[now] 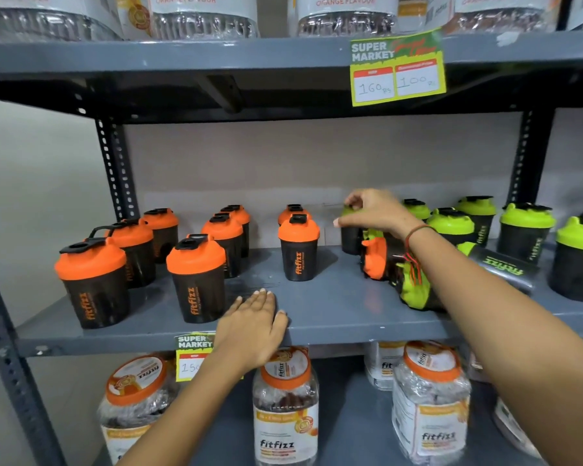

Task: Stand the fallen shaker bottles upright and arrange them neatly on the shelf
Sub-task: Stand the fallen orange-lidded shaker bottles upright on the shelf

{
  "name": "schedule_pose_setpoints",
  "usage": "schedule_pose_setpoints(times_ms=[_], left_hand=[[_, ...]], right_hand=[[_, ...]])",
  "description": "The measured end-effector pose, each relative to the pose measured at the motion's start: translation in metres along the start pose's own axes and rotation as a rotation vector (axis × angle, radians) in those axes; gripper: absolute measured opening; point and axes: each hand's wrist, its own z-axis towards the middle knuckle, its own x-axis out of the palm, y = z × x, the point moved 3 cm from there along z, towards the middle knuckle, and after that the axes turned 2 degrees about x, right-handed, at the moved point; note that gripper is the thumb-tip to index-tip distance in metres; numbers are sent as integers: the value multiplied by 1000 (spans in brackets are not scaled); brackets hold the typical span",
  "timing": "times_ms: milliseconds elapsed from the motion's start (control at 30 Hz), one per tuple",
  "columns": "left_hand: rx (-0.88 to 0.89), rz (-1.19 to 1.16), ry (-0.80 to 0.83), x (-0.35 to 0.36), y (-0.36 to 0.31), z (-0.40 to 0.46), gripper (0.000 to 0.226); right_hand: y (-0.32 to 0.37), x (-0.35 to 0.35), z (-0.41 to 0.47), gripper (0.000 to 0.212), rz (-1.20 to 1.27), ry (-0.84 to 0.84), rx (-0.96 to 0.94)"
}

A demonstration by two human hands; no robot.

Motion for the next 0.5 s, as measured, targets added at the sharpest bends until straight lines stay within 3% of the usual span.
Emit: schedule_pose_setpoints(times_ms=[167, 267, 500], left_hand=[[3, 2, -14, 2, -1, 1, 63], [6, -2, -21, 1, -2, 0, 63], [15, -6, -27, 1, -5, 0, 63]], right_hand=[[-20, 3, -14, 83, -581, 280, 126], [-23, 12, -19, 77, -699, 412, 158], [-18, 23, -20, 91, -844, 416, 213]])
